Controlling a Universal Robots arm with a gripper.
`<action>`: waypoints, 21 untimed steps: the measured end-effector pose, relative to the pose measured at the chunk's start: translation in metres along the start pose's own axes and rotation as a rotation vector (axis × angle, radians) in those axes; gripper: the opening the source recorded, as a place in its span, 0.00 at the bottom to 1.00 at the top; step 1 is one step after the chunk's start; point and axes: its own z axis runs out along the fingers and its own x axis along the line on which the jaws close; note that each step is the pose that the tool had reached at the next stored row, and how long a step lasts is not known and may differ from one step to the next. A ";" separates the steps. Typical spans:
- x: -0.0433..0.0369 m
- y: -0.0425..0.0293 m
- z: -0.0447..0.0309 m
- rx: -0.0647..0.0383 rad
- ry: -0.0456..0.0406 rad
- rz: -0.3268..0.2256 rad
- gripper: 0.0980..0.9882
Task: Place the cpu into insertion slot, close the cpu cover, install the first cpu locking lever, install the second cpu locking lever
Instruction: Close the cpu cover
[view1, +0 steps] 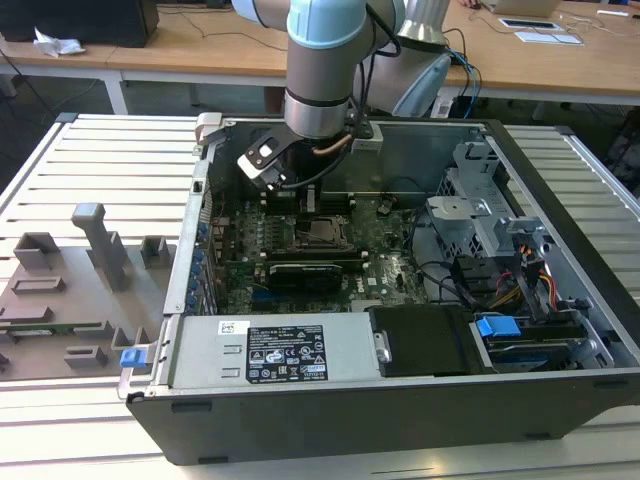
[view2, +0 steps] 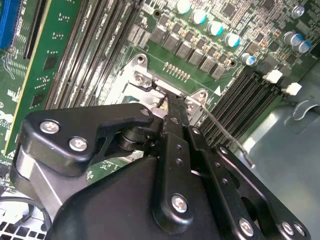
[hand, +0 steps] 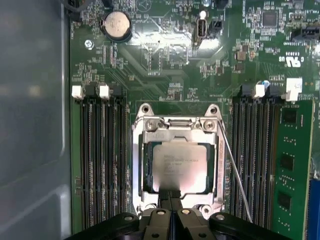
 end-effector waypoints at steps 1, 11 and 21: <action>0.0000 0.0019 -0.0001 0.000 0.0000 -0.002 0.01; -0.0031 0.0309 -0.0056 0.027 0.0001 -0.007 0.01; -0.0057 0.0369 -0.0283 0.033 -0.0008 -0.009 0.01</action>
